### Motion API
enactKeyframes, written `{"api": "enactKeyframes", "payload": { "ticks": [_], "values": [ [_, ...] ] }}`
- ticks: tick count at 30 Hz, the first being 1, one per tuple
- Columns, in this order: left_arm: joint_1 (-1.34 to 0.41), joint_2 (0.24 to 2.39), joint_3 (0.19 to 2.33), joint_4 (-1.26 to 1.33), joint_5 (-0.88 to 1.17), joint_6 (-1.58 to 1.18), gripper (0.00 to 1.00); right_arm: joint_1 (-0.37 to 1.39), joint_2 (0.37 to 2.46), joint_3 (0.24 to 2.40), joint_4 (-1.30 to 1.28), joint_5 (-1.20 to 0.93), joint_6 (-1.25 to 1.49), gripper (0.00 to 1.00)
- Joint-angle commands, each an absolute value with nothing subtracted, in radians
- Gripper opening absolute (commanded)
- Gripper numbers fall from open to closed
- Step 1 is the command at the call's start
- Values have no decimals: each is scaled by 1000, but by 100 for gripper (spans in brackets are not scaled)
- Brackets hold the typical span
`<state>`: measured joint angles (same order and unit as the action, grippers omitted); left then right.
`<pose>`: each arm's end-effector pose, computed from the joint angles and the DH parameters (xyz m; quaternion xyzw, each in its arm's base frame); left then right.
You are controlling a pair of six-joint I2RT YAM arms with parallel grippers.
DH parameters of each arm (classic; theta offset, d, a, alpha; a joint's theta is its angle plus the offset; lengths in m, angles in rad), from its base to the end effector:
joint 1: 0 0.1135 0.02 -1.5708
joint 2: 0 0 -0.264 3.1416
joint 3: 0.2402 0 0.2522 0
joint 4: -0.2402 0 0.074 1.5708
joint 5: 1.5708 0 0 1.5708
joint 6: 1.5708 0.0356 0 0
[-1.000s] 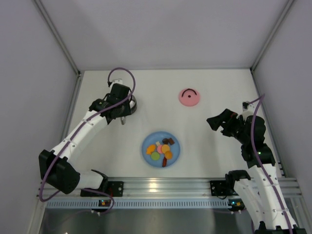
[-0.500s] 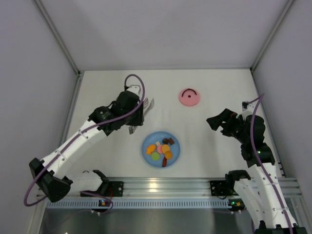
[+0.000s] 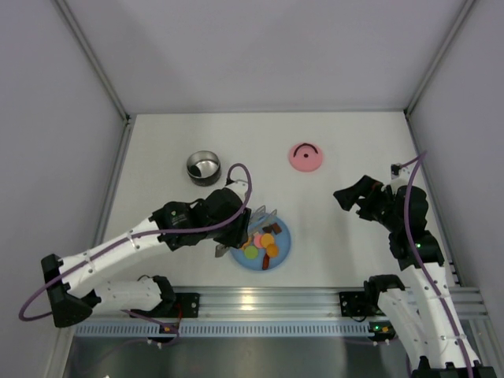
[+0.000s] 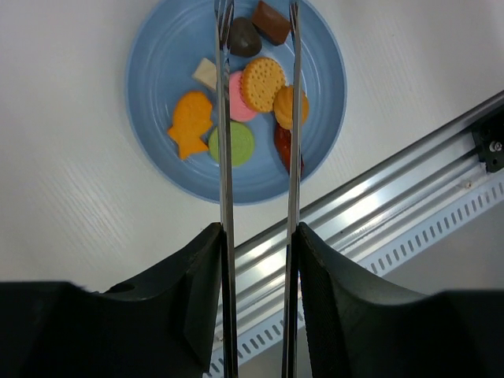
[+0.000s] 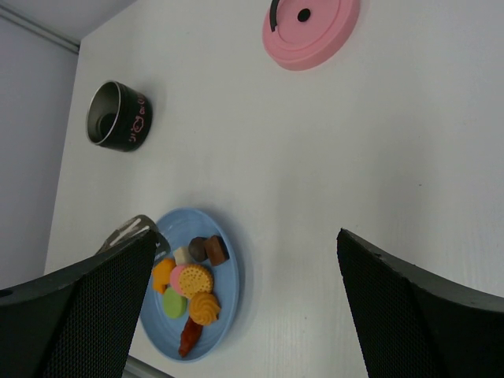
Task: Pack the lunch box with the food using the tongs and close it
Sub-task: Pick up the fake food from the plate.
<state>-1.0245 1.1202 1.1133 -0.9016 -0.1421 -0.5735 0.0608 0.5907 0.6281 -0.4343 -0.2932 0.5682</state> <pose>0.1173 -0.1833 0.3233 0.1884 0.9246 -0.1856 0.2743 0.1421 0.0190 0.2879 0.1284 0.8176 0.2851 0.4834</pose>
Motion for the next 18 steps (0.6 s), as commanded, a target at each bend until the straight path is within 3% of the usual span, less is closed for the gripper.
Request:
{"api": "enactKeyframes", "payload": {
  "ticks": [1, 18],
  "values": [
    [-1069, 1089, 1086, -908, -120, -615, 46, 44, 592, 663, -385, -287, 551, 95],
    [-1193, 1075, 994, -931, -104, -664, 48, 45, 580, 653, -399, -276, 549, 95]
  ]
}}
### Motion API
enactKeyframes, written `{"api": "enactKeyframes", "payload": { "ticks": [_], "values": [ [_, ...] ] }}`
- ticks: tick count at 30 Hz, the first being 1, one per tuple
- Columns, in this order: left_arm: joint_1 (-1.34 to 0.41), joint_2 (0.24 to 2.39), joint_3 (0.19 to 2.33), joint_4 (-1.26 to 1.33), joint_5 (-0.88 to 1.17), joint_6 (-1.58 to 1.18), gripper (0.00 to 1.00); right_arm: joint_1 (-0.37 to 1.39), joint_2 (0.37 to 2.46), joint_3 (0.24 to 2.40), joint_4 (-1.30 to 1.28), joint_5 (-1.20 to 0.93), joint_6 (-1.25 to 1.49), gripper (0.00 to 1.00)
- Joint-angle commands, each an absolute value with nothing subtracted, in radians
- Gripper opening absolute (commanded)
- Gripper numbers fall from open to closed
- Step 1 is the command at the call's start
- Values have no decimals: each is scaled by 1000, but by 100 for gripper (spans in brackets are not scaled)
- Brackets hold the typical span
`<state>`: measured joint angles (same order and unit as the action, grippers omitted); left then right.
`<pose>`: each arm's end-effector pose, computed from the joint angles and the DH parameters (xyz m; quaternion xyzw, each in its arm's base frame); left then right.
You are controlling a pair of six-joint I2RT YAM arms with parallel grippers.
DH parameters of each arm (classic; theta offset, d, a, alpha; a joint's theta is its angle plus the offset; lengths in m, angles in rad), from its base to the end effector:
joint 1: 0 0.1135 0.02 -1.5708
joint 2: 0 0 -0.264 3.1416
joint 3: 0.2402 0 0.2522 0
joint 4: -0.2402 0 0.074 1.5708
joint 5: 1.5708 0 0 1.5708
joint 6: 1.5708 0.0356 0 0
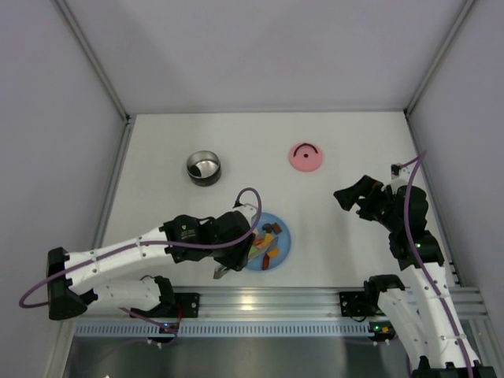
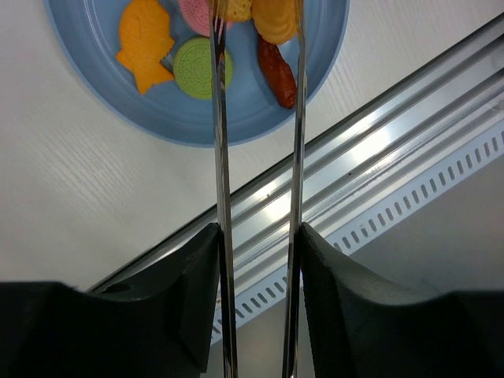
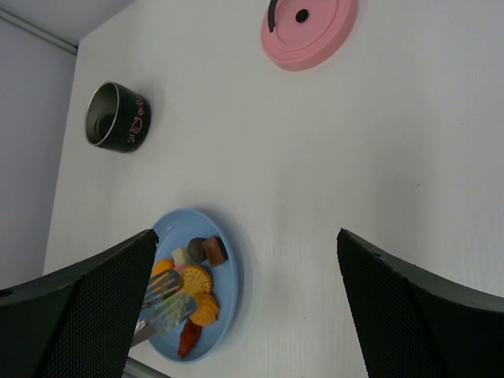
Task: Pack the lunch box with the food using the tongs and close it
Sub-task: Pick up the fake food from the plate.
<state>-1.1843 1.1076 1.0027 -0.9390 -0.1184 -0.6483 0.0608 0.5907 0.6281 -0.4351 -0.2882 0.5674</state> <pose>0.0819 -0.1901 0.2892 0.2404 0.9335 -0.1715 0.2036 0.1421 0.0188 0.2878 0.1296 0.8178 0.2830 0.4840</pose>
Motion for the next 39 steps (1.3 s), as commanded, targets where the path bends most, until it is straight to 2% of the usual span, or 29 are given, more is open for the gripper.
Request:
{"api": "enactKeyframes", "payload": {
  "ticks": [1, 39],
  "values": [
    [-1193, 1077, 991, -931, -101, -664, 48, 46, 580, 653, -399, -276, 549, 95],
    [-1238, 1135, 971, -890, -72, -670, 47, 46, 560, 630, -406, -265, 543, 95]
  ]
}}
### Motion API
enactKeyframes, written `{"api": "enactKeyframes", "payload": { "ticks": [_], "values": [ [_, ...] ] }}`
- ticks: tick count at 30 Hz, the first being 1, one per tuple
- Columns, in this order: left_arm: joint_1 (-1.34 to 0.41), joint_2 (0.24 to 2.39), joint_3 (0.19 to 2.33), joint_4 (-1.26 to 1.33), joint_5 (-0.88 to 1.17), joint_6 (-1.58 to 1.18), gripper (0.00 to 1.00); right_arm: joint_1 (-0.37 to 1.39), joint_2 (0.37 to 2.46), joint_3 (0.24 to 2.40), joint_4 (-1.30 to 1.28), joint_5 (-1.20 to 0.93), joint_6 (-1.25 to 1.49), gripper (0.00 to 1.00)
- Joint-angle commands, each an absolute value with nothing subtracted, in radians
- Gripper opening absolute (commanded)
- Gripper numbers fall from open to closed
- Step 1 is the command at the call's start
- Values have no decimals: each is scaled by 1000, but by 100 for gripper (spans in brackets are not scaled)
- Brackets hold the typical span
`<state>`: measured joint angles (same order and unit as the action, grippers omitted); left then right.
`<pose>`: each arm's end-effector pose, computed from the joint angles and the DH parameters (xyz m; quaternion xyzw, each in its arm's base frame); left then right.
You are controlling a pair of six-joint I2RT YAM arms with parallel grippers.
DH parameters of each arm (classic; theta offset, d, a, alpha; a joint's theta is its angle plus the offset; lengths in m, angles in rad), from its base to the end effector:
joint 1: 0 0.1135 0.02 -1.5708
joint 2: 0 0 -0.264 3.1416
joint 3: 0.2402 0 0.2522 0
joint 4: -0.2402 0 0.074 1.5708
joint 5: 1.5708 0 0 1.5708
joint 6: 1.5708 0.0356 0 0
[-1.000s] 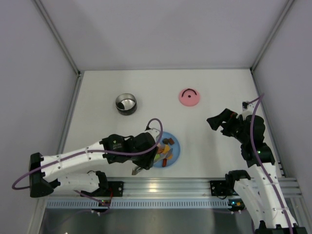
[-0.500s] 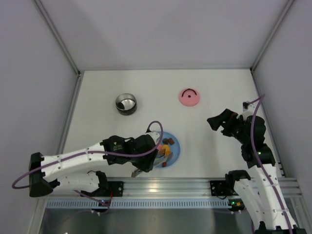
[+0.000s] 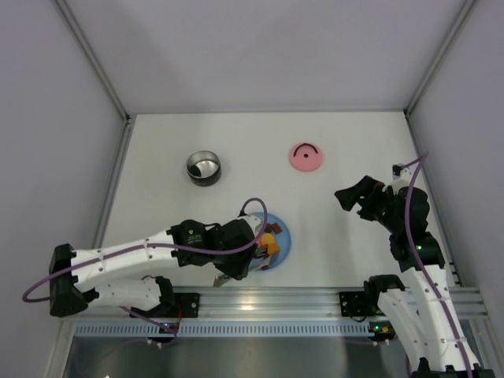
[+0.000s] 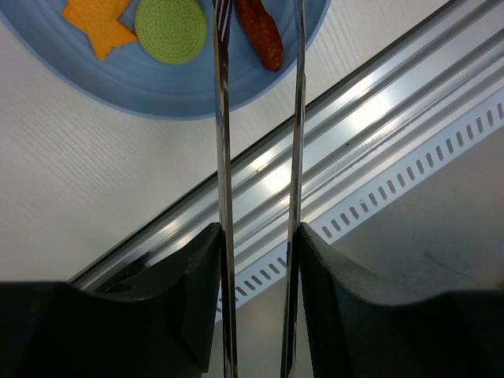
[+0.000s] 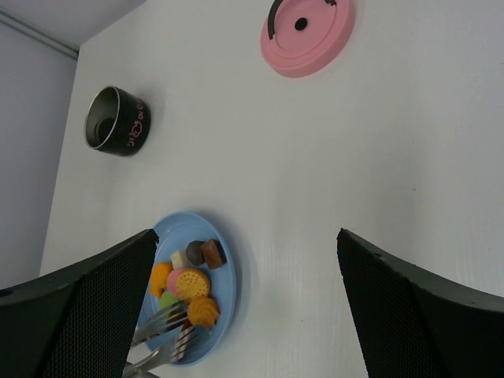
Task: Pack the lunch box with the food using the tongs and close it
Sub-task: Pick up the fake food from the plate.
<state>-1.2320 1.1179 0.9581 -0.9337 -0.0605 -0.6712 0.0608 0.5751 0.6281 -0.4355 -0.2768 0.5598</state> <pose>0.0706 -0.1937 0.2738 0.2619 0.9353 -0.1754 0.1611 0.1395 0.0182 0.2896 0.1278 0.8144 0.2782 0.4931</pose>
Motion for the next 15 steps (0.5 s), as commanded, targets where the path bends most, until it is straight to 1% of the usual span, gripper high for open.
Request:
{"api": "enactKeyframes", "payload": {
  "ticks": [1, 7, 15],
  "values": [
    [-1236, 1140, 980, -888, -80, -670, 46, 46, 560, 632, -408, -264, 542, 95],
    [-1236, 1164, 1011, -879, -120, -666, 46, 46, 558, 632, -413, -262, 538, 95],
    [-1238, 1166, 1031, -877, -129, -664, 39, 46, 558, 638, -413, -262, 537, 95]
  ]
}}
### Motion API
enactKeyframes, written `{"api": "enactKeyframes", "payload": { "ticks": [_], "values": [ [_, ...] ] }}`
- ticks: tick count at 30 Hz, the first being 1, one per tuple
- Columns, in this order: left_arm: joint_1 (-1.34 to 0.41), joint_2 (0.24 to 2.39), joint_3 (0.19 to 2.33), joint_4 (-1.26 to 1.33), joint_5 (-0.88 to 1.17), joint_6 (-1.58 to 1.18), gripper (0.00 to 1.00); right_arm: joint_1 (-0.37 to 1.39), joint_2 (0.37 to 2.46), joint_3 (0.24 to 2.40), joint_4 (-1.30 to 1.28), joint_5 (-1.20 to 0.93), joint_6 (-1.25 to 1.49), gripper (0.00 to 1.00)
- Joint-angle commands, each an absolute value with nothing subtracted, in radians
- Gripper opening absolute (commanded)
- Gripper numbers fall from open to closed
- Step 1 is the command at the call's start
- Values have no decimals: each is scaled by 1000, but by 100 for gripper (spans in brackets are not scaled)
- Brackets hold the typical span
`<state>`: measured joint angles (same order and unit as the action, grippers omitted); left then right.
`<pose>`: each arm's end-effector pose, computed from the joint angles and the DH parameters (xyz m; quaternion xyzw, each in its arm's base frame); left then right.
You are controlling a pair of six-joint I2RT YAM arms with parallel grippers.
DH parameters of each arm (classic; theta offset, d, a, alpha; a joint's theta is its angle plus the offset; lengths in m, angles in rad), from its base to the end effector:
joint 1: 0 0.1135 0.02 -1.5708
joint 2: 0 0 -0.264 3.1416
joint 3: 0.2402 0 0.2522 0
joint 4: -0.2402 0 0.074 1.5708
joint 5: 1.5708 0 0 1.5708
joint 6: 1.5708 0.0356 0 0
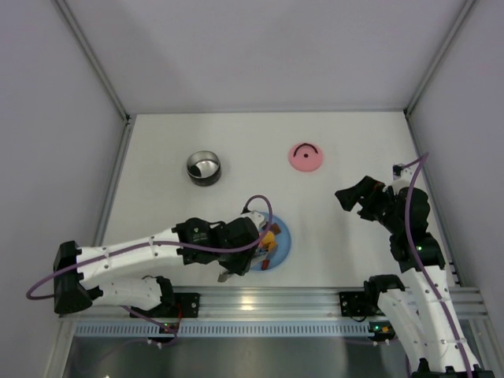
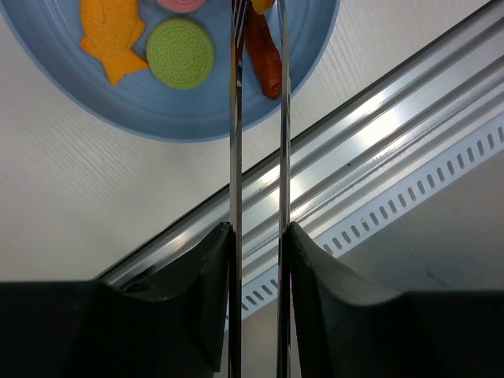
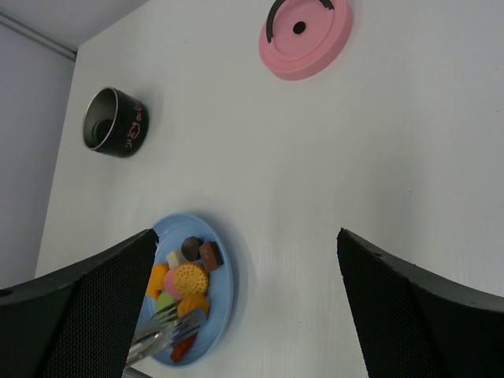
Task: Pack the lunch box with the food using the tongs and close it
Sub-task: Pick up the fake food from the plate, then place the fake food on the plate.
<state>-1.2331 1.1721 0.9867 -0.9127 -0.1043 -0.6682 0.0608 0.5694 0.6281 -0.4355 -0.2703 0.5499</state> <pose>0.0761 -0.2055 0.2732 0.2589 0.9358 -0.1608 0.1771 0.1385 0.0180 0.2902 0.1249 0.8134 0.2737 0.4978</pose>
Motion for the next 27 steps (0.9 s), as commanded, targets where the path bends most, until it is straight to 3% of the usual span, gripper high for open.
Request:
{"api": "enactKeyframes", "payload": {
  "ticks": [1, 11, 27],
  "values": [
    [-1238, 1164, 1034, -877, -124, -661, 37, 45, 558, 638, -414, -264, 537, 95],
    [-1236, 1141, 1077, -917, -147, -649, 32, 46, 568, 649, -408, -265, 537, 95],
    [-1236, 1071, 1132, -1005, -291, -673, 32, 45, 578, 650, -405, -265, 537, 95]
  ]
}}
